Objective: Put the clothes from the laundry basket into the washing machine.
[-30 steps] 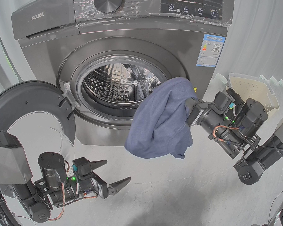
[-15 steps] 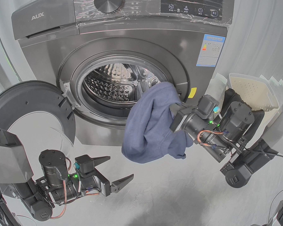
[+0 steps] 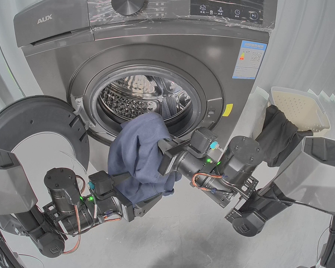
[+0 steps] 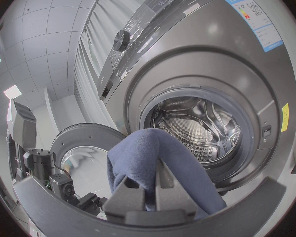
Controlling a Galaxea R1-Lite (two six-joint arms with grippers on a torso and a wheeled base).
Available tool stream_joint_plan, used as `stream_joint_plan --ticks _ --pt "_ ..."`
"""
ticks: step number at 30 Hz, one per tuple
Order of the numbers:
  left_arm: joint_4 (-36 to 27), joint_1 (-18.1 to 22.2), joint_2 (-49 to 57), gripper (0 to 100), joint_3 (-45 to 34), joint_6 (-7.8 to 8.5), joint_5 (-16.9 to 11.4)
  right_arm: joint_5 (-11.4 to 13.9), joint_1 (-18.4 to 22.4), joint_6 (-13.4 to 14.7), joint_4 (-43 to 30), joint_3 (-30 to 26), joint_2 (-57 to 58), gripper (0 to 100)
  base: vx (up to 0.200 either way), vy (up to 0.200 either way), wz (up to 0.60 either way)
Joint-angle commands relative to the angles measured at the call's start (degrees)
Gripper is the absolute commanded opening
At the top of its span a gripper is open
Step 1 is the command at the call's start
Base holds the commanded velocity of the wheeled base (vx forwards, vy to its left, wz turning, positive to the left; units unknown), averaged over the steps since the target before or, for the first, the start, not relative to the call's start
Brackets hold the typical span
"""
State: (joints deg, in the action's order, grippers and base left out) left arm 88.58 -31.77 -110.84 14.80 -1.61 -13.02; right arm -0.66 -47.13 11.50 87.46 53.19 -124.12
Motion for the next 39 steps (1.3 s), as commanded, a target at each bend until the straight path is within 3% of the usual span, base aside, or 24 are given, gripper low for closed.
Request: stream_joint_plan --ticks 1,10,15,21,30,31,39 --pt "0.02 -0.05 -0.26 100 0.23 -0.15 0.01 -0.13 -1.04 -0.16 0.08 1.66 -1.91 0 0.000 0.000 0.00" --pt "0.10 0.74 -2.28 100 1.11 -0.15 0.28 -1.45 -5.78 -0.07 0.08 0.60 0.11 0 0.000 0.000 0.00" --pt "0.10 1.53 -3.16 100 2.60 -0.41 2.91 -2.77 -8.15 0.11 0.35 -3.27 1.87 0 0.000 0.000 0.00" --pt "0.19 2.06 -4.30 100 4.80 -1.91 5.37 -3.91 -8.59 0.55 0.44 -6.25 4.07 0 0.000 0.000 0.00" --pt "0.19 2.41 -5.79 100 5.50 -1.99 7.48 -4.00 -9.21 1.16 0.70 -7.92 5.82 0 0.000 0.000 0.00" --pt "0.19 2.41 -5.79 0 5.50 -1.99 7.48 -4.00 -9.21 1.25 0.70 -8.01 5.91 0 0.000 0.000 0.00" --pt "0.19 1.97 -5.53 0 5.94 -3.31 7.48 -4.53 -9.47 1.86 0.79 -8.01 6.00 0 0.000 0.000 0.00"
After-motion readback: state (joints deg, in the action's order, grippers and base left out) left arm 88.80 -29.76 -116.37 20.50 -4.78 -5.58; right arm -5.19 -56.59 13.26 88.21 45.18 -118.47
